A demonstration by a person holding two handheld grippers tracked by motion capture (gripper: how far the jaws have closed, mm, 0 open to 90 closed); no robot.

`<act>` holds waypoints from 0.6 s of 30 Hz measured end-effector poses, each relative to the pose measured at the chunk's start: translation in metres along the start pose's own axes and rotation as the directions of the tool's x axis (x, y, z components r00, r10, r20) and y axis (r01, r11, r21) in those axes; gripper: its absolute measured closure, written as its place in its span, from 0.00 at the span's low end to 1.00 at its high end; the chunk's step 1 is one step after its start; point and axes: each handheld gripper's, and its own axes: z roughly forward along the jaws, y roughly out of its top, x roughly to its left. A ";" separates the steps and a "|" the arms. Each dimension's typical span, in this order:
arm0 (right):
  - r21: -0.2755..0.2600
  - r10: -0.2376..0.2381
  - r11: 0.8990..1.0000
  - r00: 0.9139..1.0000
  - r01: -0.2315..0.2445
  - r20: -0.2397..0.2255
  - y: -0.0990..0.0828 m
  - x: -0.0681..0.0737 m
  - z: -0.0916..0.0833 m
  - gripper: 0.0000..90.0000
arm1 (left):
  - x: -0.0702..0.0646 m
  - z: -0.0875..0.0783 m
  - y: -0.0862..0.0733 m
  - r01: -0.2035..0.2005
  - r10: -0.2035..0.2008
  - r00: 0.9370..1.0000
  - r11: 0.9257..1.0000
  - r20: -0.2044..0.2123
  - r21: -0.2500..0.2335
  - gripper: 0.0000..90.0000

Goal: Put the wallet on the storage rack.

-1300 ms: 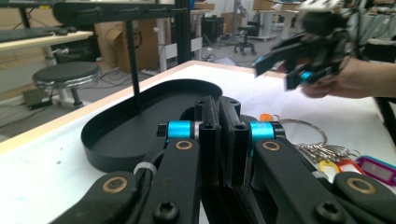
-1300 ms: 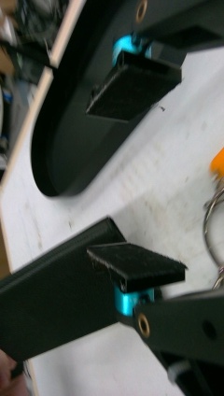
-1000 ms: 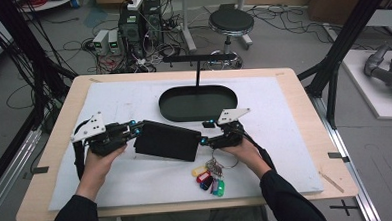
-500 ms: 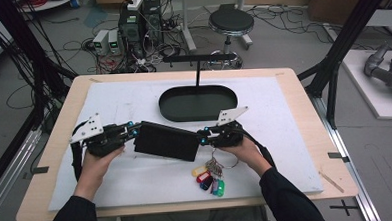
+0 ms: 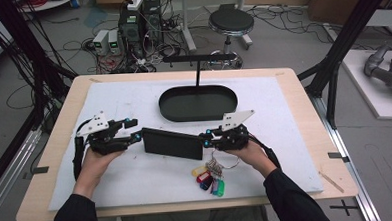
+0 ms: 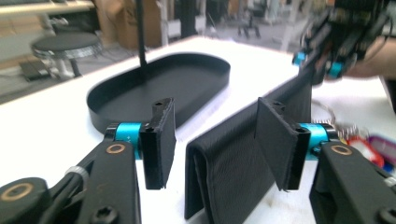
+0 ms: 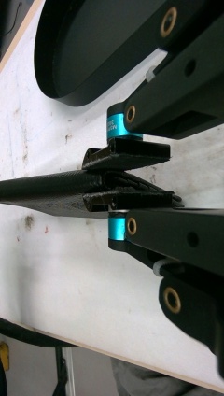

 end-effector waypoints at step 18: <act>0.014 0.001 1.000 1.000 0.000 -0.030 -0.005 -0.005 -0.011 0.87 | 0.000 0.031 -0.015 -0.065 0.037 0.983 0.987 0.182 0.146 0.74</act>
